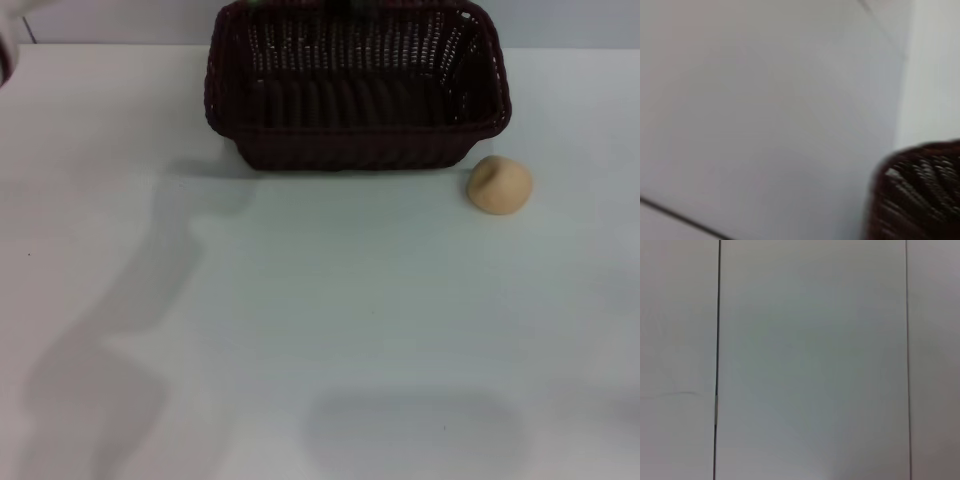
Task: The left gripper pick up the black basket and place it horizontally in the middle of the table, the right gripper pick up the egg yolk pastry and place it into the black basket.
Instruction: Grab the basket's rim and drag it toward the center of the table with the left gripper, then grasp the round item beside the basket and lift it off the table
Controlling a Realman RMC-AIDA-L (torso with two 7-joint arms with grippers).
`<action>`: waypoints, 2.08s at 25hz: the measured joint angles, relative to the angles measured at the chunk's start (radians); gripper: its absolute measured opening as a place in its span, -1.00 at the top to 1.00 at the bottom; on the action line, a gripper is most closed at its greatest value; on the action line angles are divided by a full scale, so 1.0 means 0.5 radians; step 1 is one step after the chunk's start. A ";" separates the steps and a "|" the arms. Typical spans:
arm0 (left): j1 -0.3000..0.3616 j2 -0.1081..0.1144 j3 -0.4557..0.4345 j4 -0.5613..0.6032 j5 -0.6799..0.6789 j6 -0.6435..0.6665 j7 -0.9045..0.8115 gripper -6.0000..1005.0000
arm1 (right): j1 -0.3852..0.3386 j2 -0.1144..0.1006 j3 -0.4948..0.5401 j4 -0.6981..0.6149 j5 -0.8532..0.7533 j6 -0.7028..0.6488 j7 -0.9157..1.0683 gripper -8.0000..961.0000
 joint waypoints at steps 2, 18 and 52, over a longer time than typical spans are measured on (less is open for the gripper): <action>0.173 0.001 0.103 -0.163 -0.066 0.247 -0.043 -0.48 | 0.000 0.000 0.000 0.000 0.001 0.000 0.000 -0.52; 1.059 0.017 0.971 -0.080 -0.059 2.854 -1.262 -0.62 | 0.039 -0.003 0.000 -0.001 -0.004 -0.029 0.000 -0.52; 1.054 0.008 1.016 1.141 0.030 3.269 -2.326 -0.62 | 0.103 -0.023 -0.268 -0.138 -0.157 -0.190 0.002 -0.52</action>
